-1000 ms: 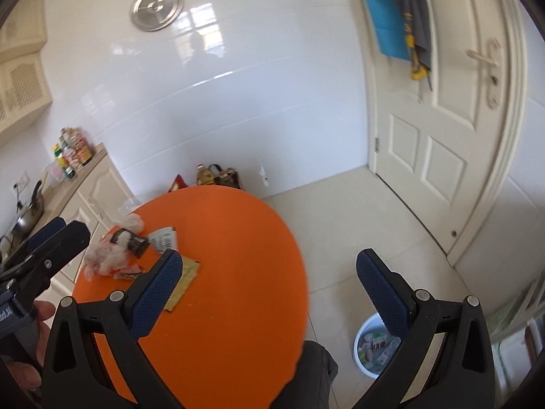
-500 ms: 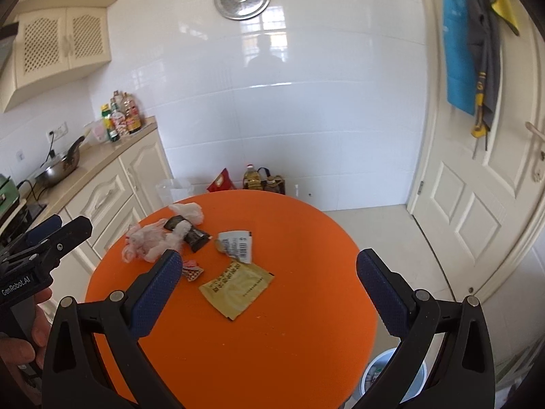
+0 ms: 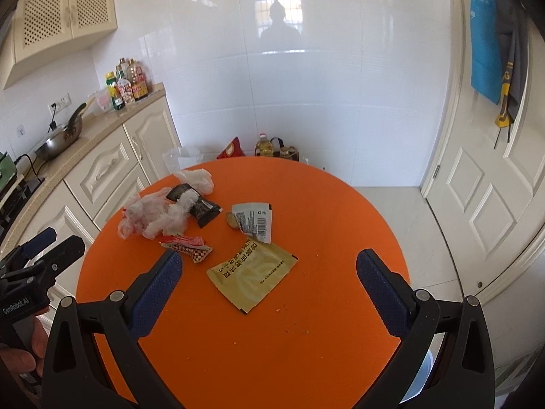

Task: Collect trash
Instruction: 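Grasp the silver barcode wrapper with the right gripper, then grasp the yellow printed packet with the left gripper while the right holds the wrapper, then carry both items over the blue bin and open both grippers, then move both tools back toward the orange table, then grasp the red snack wrapper with the right gripper, then grasp the red-checkered snack packet with the left gripper while the right holds its wrapper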

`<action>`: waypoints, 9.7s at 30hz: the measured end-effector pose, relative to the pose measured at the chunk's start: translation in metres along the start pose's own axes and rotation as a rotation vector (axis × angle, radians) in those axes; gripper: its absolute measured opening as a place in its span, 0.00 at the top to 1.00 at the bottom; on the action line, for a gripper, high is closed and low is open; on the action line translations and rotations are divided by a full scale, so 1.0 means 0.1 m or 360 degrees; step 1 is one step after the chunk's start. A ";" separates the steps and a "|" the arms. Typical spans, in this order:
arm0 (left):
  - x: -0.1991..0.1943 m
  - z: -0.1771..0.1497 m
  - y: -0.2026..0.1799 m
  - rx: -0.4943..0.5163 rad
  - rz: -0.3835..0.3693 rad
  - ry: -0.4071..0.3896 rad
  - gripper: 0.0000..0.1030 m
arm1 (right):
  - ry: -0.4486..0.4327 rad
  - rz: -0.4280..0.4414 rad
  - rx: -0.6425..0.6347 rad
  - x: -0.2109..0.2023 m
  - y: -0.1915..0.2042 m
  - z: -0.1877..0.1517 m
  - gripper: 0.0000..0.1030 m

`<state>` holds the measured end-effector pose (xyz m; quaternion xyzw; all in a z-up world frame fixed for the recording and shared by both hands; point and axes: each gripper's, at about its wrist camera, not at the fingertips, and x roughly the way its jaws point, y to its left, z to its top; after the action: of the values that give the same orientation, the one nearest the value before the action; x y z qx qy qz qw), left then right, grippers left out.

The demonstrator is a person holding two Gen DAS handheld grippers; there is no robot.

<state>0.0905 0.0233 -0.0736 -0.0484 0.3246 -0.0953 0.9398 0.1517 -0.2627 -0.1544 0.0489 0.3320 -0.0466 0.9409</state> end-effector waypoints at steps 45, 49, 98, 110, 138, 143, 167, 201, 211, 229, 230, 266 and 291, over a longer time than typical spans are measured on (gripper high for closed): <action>2.43 0.63 -0.57 0.0094 -0.0133 0.0345 0.03 | 0.0269 0.0281 0.0105 1.50 -0.26 0.17 0.70; 2.43 0.60 -0.82 0.0243 -0.0219 0.0302 0.03 | 0.0247 0.0252 0.0151 1.37 -0.42 0.12 0.70; 2.26 0.21 -1.26 0.0443 -0.0556 0.0299 0.96 | 0.0064 0.0035 0.0400 0.10 -1.30 -0.44 0.70; 1.99 0.34 -1.80 0.0538 -0.0763 0.0237 0.96 | -0.0020 -0.0061 0.0475 -0.34 -1.66 -0.59 0.70; 3.37 -0.60 -4.61 0.1147 -0.1005 0.0936 0.94 | 0.0309 -0.0408 0.1157 -0.22 -3.95 -2.26 0.67; 3.70 -0.50 -4.87 0.1144 -0.0926 0.0990 0.86 | 0.0387 -0.0388 0.1265 0.09 -4.17 -2.58 0.55; 2.69 -0.27 -4.22 0.1024 -0.0763 0.0503 0.11 | 0.0290 -0.0516 0.1277 -0.22 -3.67 -2.29 0.00; 0.35 0.44 -1.05 0.0391 -0.0403 -0.0074 0.01 | -0.0261 -0.0199 0.0344 -0.96 -1.01 -0.15 0.00; -0.17 0.33 -0.35 0.0204 -0.0180 -0.0175 0.01 | -0.0338 0.0023 0.0116 -0.88 -0.19 0.09 0.00; -0.10 0.14 0.29 -0.0045 0.0117 -0.0055 0.01 | -0.0014 0.0270 -0.0229 0.25 0.66 0.13 0.00; -0.03 0.17 0.29 -0.0056 0.0121 -0.0034 0.01 | 0.0016 0.0279 -0.0242 0.34 0.68 0.12 0.00; 2.15 0.62 -0.01 -0.0057 0.0028 0.0346 0.01 | 0.0467 0.0577 -0.0303 1.79 0.65 -0.09 0.78; 3.38 0.74 -0.57 0.0235 -0.0081 0.0439 0.67 | 0.0372 0.0449 0.0069 1.41 -0.41 -0.23 0.79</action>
<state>0.3887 -0.1016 -0.2097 0.0262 0.4413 -0.1484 0.8846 0.2414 -0.3087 -0.2636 0.1203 0.4277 0.0848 0.8919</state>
